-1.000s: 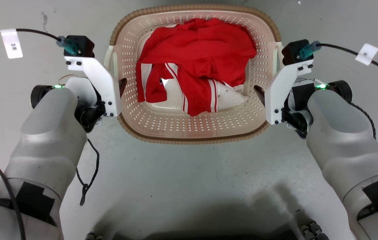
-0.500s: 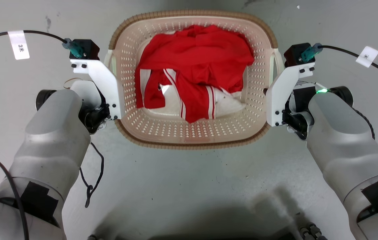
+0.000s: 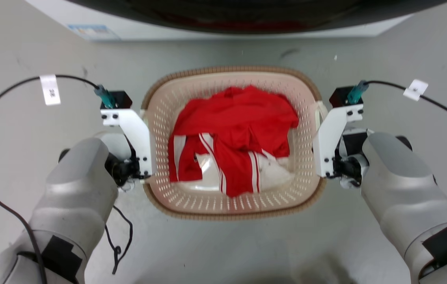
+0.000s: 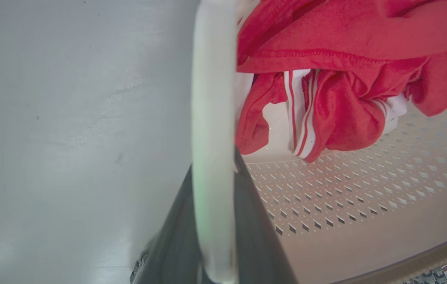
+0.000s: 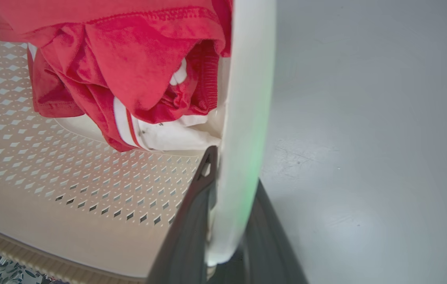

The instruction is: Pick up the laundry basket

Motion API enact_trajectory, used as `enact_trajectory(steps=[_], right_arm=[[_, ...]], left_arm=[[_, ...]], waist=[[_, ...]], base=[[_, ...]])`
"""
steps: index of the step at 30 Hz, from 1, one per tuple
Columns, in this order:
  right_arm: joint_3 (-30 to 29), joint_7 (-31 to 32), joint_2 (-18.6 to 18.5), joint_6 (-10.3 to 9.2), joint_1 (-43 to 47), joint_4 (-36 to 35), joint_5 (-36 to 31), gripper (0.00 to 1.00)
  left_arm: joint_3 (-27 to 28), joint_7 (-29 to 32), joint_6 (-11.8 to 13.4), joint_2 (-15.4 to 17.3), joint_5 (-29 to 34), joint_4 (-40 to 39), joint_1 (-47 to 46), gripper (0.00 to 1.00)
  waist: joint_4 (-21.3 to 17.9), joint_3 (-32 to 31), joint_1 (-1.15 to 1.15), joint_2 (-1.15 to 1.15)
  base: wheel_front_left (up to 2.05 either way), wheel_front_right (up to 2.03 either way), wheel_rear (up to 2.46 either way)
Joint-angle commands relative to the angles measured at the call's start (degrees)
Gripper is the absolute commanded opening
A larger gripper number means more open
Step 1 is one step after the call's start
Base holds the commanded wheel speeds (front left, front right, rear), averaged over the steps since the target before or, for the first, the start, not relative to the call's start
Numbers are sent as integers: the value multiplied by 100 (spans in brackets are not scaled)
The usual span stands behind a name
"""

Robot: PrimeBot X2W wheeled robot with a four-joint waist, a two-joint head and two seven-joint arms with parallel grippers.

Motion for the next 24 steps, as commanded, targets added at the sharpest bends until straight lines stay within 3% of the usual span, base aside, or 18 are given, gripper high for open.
enact_trajectory(steps=[1,24], right_arm=[[24,67,39,16,58,4,34,0],[-175,1507,39,16,1088,40,242,0]], left_arm=[[-34,68,2,-53,-46,3,87,0],[-376,1257,-10,-295,-674,119,954,0]], waist=[[17,-377,0,0],[35,-2755,0,0]], base=[[0,0,0],[0,0,0]])
